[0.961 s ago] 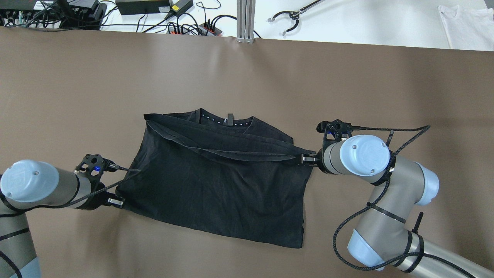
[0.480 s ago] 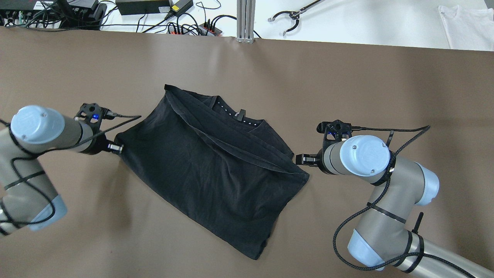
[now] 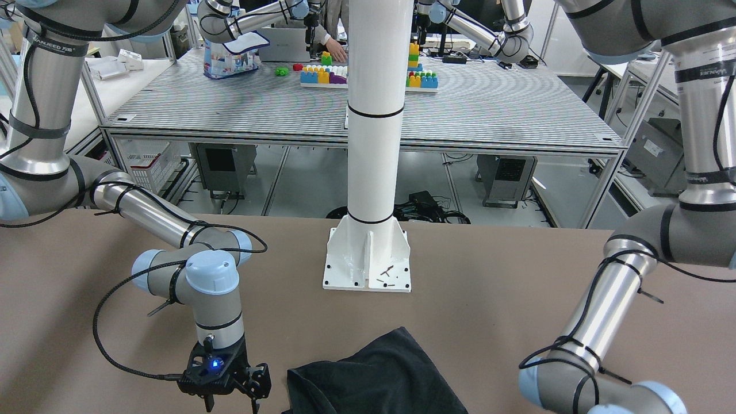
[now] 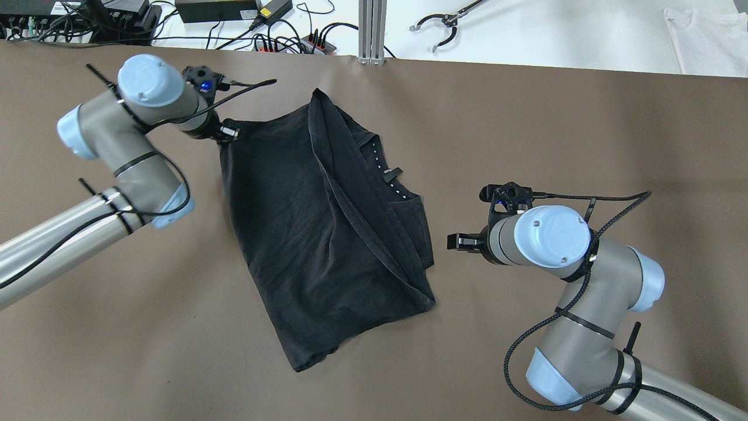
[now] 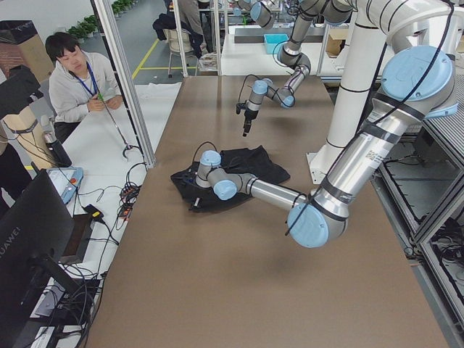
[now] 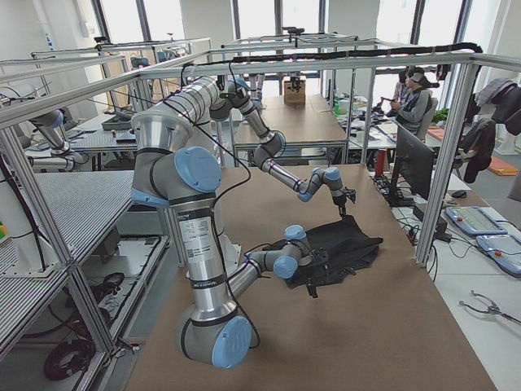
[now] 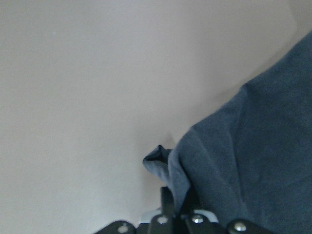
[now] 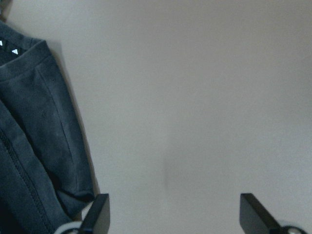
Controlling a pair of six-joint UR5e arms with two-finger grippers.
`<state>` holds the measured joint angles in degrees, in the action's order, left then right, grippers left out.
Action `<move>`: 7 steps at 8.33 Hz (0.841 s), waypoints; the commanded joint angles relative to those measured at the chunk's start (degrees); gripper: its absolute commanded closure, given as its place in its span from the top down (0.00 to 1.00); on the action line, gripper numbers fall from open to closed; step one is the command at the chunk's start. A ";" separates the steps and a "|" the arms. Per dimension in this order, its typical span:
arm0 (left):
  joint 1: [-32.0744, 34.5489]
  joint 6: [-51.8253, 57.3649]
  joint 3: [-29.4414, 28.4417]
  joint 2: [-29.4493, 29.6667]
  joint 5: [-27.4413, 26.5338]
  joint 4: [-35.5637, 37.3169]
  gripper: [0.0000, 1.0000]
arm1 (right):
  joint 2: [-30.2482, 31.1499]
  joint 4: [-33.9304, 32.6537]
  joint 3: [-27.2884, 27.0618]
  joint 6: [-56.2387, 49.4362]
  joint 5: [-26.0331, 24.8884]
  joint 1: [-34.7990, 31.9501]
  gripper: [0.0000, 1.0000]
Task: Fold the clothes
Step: 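Grasp the folded edge with the left gripper and drag it toward the collar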
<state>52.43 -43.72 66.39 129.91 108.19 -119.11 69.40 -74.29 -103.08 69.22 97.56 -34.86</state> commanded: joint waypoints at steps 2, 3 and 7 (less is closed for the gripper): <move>0.30 0.39 -27.58 23.08 -2.28 -3.30 0.00 | -0.14 0.02 -0.11 0.21 0.00 0.05 0.94; 0.39 0.47 -28.58 23.11 -2.28 -4.54 0.00 | -0.32 0.02 -0.11 0.30 0.00 0.14 0.94; 4.23 7.12 -27.37 21.36 -0.80 -5.26 1.00 | -0.67 -0.07 0.07 2.48 -0.09 0.40 0.94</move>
<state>53.77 -41.23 38.19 152.52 105.89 -124.00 68.96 -74.27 -103.12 69.67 97.52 -34.61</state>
